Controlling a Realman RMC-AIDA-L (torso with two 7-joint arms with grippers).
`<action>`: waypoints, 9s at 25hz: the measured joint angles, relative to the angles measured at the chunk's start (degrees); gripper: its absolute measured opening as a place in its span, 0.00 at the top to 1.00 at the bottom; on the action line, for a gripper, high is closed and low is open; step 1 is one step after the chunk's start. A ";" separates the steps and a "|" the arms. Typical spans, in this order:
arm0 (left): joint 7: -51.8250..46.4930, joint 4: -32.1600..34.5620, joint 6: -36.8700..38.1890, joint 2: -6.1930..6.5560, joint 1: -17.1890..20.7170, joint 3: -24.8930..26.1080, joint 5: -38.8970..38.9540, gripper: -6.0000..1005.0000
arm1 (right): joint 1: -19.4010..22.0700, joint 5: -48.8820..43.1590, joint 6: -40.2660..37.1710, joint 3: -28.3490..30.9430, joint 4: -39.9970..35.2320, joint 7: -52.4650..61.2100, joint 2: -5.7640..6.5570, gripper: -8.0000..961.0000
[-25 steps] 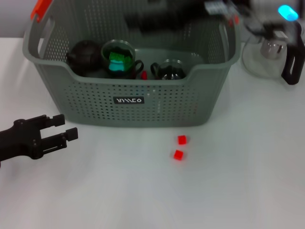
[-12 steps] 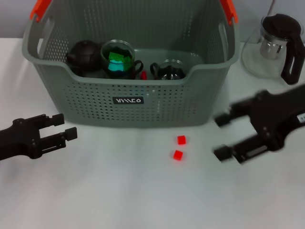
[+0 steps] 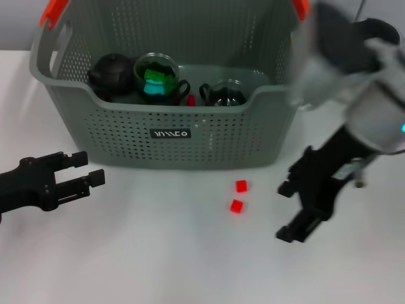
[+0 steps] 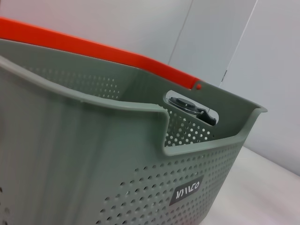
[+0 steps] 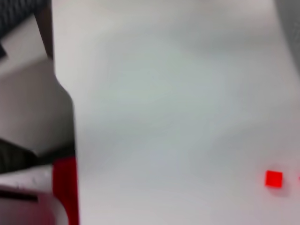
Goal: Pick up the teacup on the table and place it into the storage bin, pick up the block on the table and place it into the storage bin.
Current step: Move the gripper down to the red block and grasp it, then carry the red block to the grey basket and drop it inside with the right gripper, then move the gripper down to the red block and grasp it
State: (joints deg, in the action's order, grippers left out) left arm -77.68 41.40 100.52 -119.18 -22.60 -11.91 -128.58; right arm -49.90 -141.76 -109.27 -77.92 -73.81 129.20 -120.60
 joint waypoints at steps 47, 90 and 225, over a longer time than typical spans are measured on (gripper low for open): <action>0.43 -1.49 -2.12 -0.26 0.54 0.39 0.00 0.34 | -9.83 4.62 42.80 -29.74 30.17 7.54 -0.48 0.13; 0.43 -1.55 -2.79 -0.26 0.63 0.39 -0.15 0.34 | -9.23 6.91 34.08 -30.34 28.17 6.94 -0.52 0.40; -0.67 -1.40 -3.82 -0.17 -0.63 0.49 0.20 0.34 | 16.94 30.96 -1.51 15.63 -12.42 -7.30 2.98 0.02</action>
State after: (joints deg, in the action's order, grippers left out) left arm -78.35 39.99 96.70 -119.34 -23.23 -11.41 -128.38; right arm -32.96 -110.80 -110.78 -62.29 -86.23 121.90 -117.62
